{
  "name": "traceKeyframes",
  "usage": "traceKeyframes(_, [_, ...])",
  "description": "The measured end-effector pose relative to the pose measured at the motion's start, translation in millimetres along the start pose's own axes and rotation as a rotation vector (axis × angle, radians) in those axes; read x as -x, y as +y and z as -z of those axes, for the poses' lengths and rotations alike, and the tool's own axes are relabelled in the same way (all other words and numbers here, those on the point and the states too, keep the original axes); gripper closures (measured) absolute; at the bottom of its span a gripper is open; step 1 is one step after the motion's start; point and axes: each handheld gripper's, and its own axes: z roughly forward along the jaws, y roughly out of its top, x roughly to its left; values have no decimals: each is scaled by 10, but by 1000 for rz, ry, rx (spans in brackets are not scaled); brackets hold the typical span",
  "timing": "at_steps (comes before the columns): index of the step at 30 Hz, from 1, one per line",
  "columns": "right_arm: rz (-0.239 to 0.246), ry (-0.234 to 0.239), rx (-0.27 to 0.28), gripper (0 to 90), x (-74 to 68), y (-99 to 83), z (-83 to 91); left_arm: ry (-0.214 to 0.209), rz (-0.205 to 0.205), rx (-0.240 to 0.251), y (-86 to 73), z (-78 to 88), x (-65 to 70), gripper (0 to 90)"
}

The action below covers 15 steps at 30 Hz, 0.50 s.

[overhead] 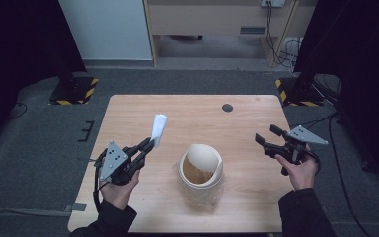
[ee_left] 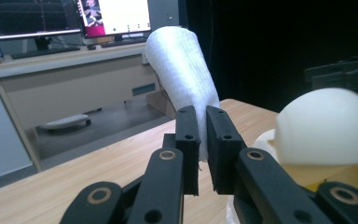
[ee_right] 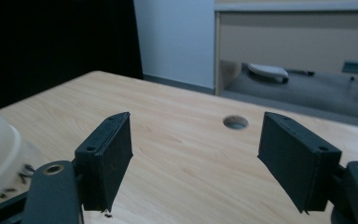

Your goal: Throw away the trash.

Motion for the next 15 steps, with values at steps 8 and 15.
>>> traceKeyframes(8, [13,99,63,255,-202,262,38,-58,-10,18,73,-19,126,836])
traceKeyframes(15, [34,178,105,256,-421,436,49,-99,-18,22,81,-58,211,836])
